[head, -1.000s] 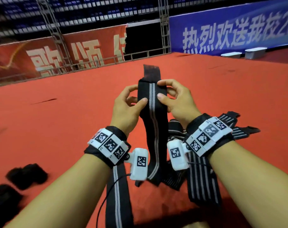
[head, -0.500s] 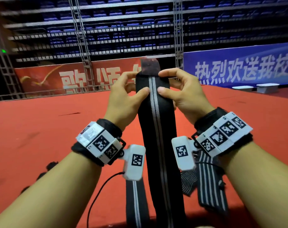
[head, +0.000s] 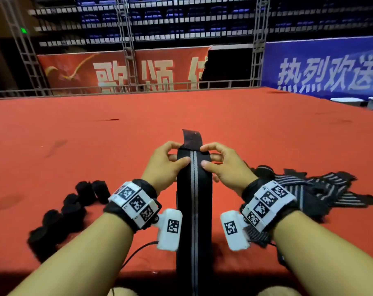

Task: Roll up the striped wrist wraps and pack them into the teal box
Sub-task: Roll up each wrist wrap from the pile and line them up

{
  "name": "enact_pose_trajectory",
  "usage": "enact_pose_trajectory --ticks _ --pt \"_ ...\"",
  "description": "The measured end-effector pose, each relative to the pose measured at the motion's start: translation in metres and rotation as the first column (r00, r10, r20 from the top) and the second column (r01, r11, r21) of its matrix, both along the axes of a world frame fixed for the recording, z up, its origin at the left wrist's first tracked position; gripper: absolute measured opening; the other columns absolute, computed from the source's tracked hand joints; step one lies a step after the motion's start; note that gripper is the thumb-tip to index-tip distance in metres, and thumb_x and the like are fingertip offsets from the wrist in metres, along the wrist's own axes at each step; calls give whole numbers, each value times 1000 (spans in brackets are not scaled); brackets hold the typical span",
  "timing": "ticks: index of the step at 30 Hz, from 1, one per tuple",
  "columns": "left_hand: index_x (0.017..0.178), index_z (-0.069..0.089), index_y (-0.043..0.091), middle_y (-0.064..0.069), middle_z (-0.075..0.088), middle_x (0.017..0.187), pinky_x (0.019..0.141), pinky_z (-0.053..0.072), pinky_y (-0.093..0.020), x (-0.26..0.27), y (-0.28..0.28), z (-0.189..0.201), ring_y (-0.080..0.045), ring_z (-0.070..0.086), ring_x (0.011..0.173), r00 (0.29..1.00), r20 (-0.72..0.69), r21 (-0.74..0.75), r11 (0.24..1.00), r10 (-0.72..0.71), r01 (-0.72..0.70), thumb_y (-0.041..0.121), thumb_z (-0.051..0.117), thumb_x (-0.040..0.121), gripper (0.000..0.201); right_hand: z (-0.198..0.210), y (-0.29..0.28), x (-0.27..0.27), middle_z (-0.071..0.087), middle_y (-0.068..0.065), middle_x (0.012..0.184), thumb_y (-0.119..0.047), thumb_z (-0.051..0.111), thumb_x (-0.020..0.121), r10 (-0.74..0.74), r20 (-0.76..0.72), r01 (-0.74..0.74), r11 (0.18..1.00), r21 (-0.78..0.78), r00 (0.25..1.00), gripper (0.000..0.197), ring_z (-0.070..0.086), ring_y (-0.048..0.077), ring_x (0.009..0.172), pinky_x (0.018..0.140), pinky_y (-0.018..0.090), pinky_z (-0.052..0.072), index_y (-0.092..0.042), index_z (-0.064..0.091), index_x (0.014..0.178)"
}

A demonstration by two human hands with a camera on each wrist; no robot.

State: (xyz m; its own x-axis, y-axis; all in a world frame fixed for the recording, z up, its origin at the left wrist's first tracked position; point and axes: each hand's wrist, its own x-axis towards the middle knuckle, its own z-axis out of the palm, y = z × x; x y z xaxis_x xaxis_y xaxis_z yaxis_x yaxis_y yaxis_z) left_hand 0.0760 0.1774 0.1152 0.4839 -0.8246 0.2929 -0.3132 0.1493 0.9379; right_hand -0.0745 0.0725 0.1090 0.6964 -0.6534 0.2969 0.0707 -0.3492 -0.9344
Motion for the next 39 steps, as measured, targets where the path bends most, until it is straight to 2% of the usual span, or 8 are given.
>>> enact_pose_trajectory --ticks 7,11,17,20,24,29,33,39 --pt "89 60 16 -1 67 71 50 51 -24 57 -50 -78 -8 65 59 994 -57 167 982 98 -88 1 65 94 17 -69 -50 56 68 6 93 8 57 94 -3 -175 12 999 51 984 32 58 0 57 48 19 43 -19 57 112" --pt "85 64 17 -5 62 74 54 53 -27 90 -81 -117 -16 63 67 982 -93 249 959 164 -136 1 63 96 20 -105 -83 90 70 3 104 9 60 91 -21 -232 31 999 41 973 38 63 0 73 55 11 45 -27 63 102" --pt "96 72 17 0 64 65 54 51 -29 130 -119 -180 -19 60 53 982 -24 452 878 186 -155 5 67 93 13 -172 -121 125 69 4 123 -1 66 91 -22 -422 63 995 83 906 39 66 20 114 94 44 57 -27 67 120" --pt "105 74 16 1 66 69 60 54 -30 143 -133 -198 -15 59 51 986 51 524 836 157 -161 10 71 91 15 -195 -131 133 68 0 119 -12 73 86 -27 -547 57 998 38 837 50 64 19 113 102 44 51 -24 62 134" --pt "102 75 23 4 71 70 71 61 -33 151 -144 -210 -14 62 52 988 85 571 807 126 -151 14 74 89 16 -211 -138 135 63 0 92 -16 75 86 -28 -599 28 1000 -9 800 55 67 25 98 98 43 51 -20 58 138" --pt "96 74 26 9 65 56 62 52 -23 159 -149 -220 -10 60 50 983 94 561 807 160 -185 21 81 83 16 -214 -143 131 58 1 79 -5 75 86 11 -525 34 996 77 851 54 59 14 80 94 38 51 -17 60 136" --pt "91 72 33 6 51 54 72 55 -39 164 -148 -229 -17 55 59 982 84 536 822 172 -190 22 87 75 24 -217 -145 127 52 -7 66 0 74 86 41 -492 41 987 156 870 53 55 9 71 76 22 48 -17 60 135" --pt "122 64 26 9 58 56 82 59 -46 161 -150 -226 -19 63 63 979 113 563 801 170 -204 25 85 78 48 -213 -143 131 49 -5 66 -3 75 86 31 -523 63 985 161 852 53 49 7 57 66 26 43 -17 60 135"
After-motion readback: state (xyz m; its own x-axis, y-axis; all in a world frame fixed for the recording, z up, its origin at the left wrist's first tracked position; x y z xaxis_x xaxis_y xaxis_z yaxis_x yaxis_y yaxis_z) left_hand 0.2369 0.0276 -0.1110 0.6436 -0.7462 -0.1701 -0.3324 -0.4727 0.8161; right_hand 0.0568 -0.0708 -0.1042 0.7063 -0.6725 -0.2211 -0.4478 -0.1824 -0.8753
